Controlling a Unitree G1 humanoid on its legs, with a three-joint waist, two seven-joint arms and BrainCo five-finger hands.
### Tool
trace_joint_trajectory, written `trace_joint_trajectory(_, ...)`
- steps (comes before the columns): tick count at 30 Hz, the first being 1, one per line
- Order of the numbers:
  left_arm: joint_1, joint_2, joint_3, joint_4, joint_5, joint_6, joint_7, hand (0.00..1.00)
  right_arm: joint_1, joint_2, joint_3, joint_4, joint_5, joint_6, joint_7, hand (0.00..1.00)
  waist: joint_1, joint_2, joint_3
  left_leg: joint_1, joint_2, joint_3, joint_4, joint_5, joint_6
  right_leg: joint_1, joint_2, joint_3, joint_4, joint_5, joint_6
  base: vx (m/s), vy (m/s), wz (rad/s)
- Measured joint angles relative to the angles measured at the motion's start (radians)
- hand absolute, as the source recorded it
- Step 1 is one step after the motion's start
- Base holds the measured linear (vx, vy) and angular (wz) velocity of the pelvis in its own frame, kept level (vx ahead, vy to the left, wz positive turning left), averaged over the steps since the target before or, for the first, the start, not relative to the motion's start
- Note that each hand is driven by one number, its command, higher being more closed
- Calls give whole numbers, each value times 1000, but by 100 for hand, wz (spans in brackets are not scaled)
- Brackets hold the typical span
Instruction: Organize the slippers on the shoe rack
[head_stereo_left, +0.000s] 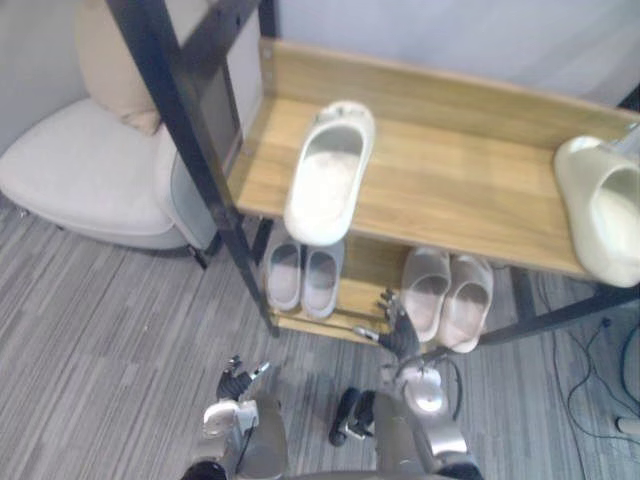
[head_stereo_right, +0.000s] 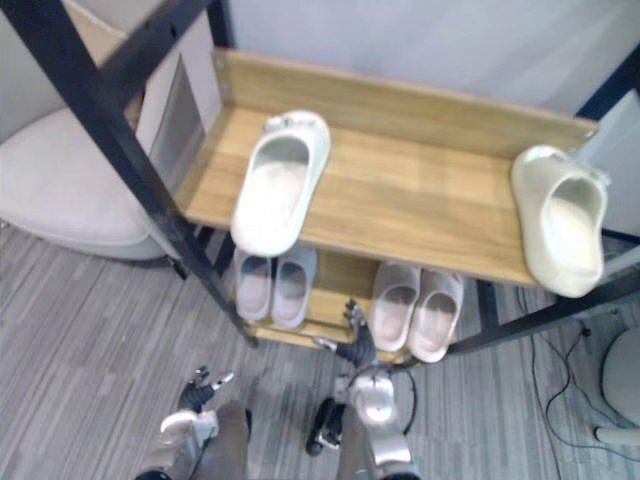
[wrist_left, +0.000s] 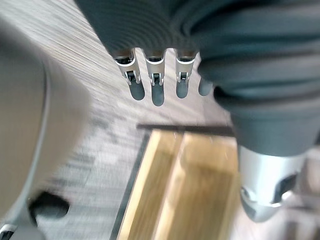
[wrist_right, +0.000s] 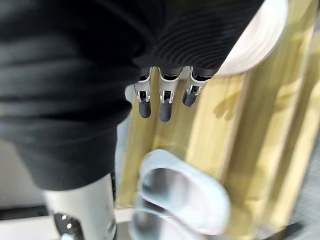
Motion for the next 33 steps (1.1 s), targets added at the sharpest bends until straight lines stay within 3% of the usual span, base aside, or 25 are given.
trace_joint_trajectory(3, 22, -5, -36, 32, 13, 1, -15, 0, 2, -40, -7, 148, -31, 8, 16, 0, -22, 18, -36, 99, -12, 37, -175, 72, 18, 78, 26, 22, -169, 82, 19, 104, 92, -24)
trace_joint_trajectory(8, 41, -4, -69, 57, 45, 3, -18, 0, 5, -77, -70, 372, -59, 24, 20, 0, -35, 57, -73, 175, -30, 62, -302, 126, 33, 155, 50, 45, -339, 176, 36, 104, 96, -15)
trace_joint_trajectory(13, 37, 1, -117, 69, 56, 14, -18, 0, -9, -94, -95, 487, -44, 24, 16, 0, -36, 62, -80, 204, -47, 73, -360, 154, 50, 204, 55, 55, -438, 230, 48, 9, 63, -4)
trace_joint_trajectory(16, 34, 9, -224, 37, 75, 20, -18, 0, -16, -95, -129, 527, -7, 19, 12, 0, -36, 67, -89, 216, -62, 72, -398, 176, 59, 230, 54, 56, -509, 272, 56, -21, 35, 2)
trace_joint_trajectory(19, 43, 14, -357, -66, 86, 21, -31, 0, -18, -95, -157, 550, 24, 18, 0, 0, -39, 74, -95, 230, -74, 62, -421, 186, 66, 260, 49, 50, -550, 293, 62, -26, 37, 9)
trace_joint_trajectory(24, 100, 80, -600, -519, 84, 0, -132, 0, -30, -97, -195, 589, 30, 2, -20, 0, -53, 79, -105, 237, -92, 30, -446, 197, 77, 274, 31, 25, -555, 287, 75, -13, 25, 18)
trace_joint_trajectory(29, 95, 96, -732, -788, 40, -11, -190, 0, -28, -105, -198, 592, 28, -1, -25, 0, -61, 95, -124, 244, -97, 27, -468, 202, 78, 276, 34, 24, -568, 289, 76, 45, 10, 2)
trace_joint_trajectory(33, 38, 86, -801, -893, 2, -21, -189, 0, -25, -119, -196, 593, 22, -1, -36, 0, -67, 104, -131, 274, -96, 26, -481, 202, 78, 300, 38, 23, -573, 286, 76, 75, 9, 0)
